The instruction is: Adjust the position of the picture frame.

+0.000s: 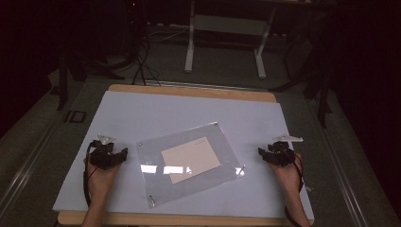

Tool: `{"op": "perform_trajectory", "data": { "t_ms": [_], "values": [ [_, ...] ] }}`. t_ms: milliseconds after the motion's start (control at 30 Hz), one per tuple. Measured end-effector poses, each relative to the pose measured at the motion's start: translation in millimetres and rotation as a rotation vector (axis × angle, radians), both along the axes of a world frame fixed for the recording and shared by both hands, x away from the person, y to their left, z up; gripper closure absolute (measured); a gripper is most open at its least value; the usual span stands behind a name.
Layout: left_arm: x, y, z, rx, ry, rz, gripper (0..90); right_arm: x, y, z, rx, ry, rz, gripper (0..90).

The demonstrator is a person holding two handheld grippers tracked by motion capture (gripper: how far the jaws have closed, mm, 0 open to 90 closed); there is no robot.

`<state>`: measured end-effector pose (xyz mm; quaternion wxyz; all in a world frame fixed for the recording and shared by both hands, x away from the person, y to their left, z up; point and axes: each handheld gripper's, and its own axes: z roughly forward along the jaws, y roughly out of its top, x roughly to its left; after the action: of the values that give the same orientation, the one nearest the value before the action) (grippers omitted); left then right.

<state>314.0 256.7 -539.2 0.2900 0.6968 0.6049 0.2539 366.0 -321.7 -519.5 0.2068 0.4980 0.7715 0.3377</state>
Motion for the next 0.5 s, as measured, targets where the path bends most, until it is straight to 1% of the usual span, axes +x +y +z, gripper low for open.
{"op": "perform_trajectory", "data": {
  "t_ms": [33, 67, 100, 133, 167, 200, 233, 267, 300, 367, 433, 500],
  "values": [
    [-5.0, 4.6, 1.1, -0.034, -0.022, -0.03, 44.5, -1.7, 1.5, 2.7, 0.009, -0.012, 0.022, 54.6],
    [-5.0, 4.6, 1.1, -0.034, -0.022, -0.03, 45.2, -3.5, 2.9, 5.0, 0.017, -0.02, 0.045, 55.1],
    [-8.0, 6.3, 1.7, -0.048, -0.036, -0.032, 45.2, -3.5, 2.9, 5.0, 0.017, -0.02, 0.045, 55.1],
    [-10.6, 8.0, 2.4, -0.068, -0.048, -0.043, 47.6, -5.4, 4.3, 6.8, 0.027, -0.024, 0.064, 55.2],
    [-14.7, 11.1, 4.8, -0.114, -0.054, -0.058, 48.4, -7.4, 5.5, 8.2, 0.034, -0.03, 0.082, 55.2],
    [-16.6, 12.1, 6.0, -0.133, -0.058, -0.06, 48.2, -10.5, 7.7, 10.1, 0.05, -0.028, 0.098, 55.2],
    [-18.4, 13.1, 7.3, -0.15, -0.061, -0.069, 48.8, -11.4, 8.7, 10.9, 0.062, -0.027, 0.103, 55.2],
    [-20.6, 14.1, 9.0, -0.173, -0.067, -0.092, 49.8, -12.1, 9.9, 11.6, 0.068, -0.027, 0.113, 55.5],
    [-22.8, 14.0, 10.8, -0.182, -0.076, -0.104, 49.8, -13.1, 11.6, 12.7, 0.073, -0.025, 0.132, 56.0],
    [-27.3, 11.3, 15.4, -0.173, -0.084, -0.133, 49.8, -16.2, 16.0, 15.4, 0.075, -0.028, 0.166, 56.6],
    [-30.5, 8.0, 17.9, -0.163, -0.096, -0.155, 49.3, -20.2, 20.2, 17.9, 0.079, -0.04, 0.198, 56.7],
    [-33.1, 4.1, 19.7, -0.152, -0.101, -0.183, 49.0, -25.0, 24.0, 20.3, 0.078, -0.049, 0.228, 59.7]
  ]
}}
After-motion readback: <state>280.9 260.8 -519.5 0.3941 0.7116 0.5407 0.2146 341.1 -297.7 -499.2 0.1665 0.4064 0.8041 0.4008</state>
